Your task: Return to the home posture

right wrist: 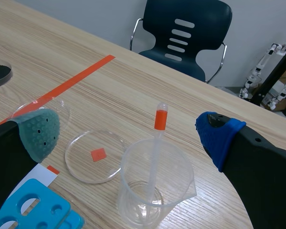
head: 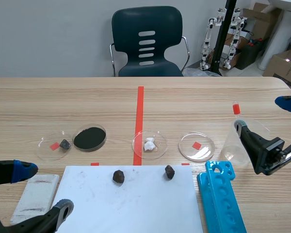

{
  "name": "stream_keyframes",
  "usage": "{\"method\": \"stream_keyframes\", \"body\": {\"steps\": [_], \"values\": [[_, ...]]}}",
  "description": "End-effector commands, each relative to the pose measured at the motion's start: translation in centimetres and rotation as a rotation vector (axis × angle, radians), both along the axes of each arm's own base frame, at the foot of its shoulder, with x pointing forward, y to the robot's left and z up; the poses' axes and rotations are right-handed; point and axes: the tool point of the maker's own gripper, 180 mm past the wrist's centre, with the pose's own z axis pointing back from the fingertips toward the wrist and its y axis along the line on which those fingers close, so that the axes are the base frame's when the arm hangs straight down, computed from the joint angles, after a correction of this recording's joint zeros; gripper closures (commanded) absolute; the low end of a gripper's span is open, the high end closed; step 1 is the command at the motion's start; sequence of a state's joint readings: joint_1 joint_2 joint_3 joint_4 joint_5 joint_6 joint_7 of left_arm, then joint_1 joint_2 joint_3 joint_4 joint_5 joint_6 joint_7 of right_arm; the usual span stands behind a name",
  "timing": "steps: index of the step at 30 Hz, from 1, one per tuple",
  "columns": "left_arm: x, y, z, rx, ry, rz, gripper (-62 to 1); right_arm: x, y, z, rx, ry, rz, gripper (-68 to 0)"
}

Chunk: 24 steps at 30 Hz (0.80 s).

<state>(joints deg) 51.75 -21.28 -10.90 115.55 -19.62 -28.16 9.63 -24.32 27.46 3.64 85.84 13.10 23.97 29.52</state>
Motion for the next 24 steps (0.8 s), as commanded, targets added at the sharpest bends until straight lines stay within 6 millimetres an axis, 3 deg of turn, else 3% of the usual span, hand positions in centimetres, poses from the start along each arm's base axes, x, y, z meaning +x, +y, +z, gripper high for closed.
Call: {"method": "stream_keyframes", "body": {"steps": [1, 24], "values": [[0.18, -0.49, 1.10, -0.029, -0.027, -0.001, -52.7, 0.65, -0.09, 1.60, 0.002, -0.052, 0.006, -59.3], [0.18, -0.49, 1.10, -0.029, -0.027, -0.001, -52.7, 0.56, 0.09, 1.68, 0.000, -0.051, 0.010, -59.3]]}}
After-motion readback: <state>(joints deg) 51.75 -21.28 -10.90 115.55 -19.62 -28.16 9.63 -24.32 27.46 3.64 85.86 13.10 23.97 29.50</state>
